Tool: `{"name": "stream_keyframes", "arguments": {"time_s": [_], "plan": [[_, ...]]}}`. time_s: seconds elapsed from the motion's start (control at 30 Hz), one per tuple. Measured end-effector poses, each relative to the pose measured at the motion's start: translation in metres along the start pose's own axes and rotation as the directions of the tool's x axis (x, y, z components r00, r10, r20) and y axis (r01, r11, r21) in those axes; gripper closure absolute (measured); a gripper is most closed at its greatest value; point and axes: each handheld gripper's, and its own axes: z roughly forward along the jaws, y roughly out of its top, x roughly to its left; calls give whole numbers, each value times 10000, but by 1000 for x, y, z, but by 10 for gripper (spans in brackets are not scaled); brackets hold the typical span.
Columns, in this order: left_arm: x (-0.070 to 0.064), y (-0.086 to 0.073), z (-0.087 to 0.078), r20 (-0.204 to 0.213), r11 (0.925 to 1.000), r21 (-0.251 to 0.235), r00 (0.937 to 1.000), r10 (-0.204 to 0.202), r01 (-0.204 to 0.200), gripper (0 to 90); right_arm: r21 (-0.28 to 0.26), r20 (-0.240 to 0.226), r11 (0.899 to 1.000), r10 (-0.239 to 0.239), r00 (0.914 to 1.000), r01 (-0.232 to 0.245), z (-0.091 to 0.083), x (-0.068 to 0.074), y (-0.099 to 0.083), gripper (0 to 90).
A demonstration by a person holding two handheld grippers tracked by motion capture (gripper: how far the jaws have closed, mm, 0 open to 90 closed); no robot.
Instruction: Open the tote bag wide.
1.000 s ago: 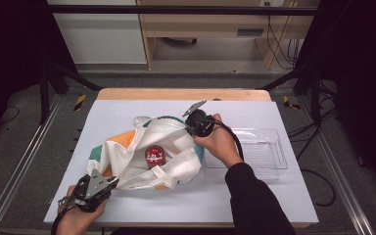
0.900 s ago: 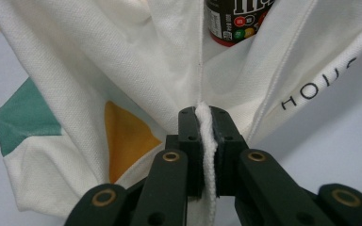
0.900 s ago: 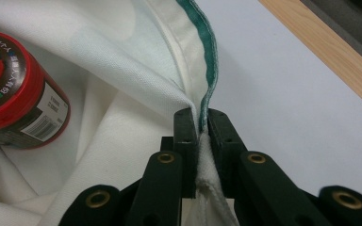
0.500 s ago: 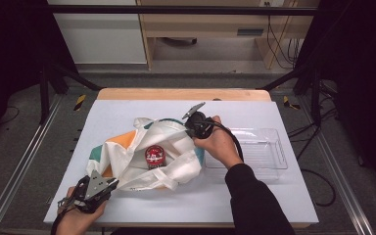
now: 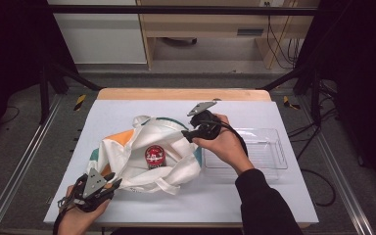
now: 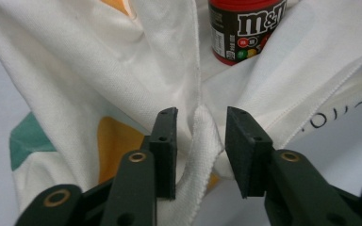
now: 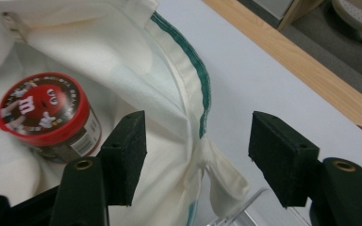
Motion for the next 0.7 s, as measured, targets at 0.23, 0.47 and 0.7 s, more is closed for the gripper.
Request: {"name": "stream_keyframes", "arguments": {"time_s": [0.23,0.47,0.7], "plan": [[1,11,-7,-50,9978,-595,9996,-286,282,548,-536,-246,9985,129,9996,-142,-32,8,-6,326],[9,39,-5,24,9977,-670,10000,83,-81,468,-637,-617,9976,-299,9976,260,-64,29,-20,313],[23,72,8,-95,9967,-681,9990,432,-438,417,-774,-889,9964,-421,9952,352,-63,44,-25,310]]}}
